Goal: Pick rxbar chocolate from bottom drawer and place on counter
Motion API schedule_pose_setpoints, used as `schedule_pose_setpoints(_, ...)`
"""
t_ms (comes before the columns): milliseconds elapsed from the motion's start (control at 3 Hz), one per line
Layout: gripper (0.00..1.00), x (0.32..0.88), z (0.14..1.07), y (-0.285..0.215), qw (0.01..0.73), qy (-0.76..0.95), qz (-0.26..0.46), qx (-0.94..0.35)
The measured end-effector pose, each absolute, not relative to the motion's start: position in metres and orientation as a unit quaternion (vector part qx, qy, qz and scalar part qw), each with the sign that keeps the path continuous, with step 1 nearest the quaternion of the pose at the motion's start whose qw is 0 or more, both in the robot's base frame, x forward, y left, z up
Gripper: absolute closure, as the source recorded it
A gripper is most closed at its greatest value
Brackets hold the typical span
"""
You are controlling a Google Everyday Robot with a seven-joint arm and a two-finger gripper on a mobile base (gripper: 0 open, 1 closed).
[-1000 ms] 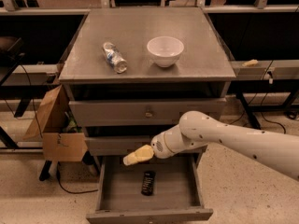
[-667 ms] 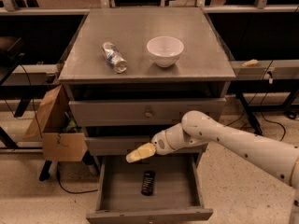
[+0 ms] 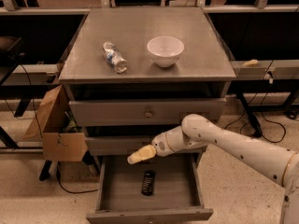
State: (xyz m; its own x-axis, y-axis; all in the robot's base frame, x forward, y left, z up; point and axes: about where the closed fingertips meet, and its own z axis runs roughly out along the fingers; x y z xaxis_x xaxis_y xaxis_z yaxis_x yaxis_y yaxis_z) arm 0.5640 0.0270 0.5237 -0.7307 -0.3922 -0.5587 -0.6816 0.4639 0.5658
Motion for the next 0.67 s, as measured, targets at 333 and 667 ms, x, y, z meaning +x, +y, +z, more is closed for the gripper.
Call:
schedule_pose_setpoints(333, 0.0, 0.56, 0.527, 0.033, 0.181, 0.83, 0.411, -0.331)
schedule_pose_setpoints(667, 0.0, 0.563, 0.507, 0.026, 0.196, 0.807, 0.443, -0.339)
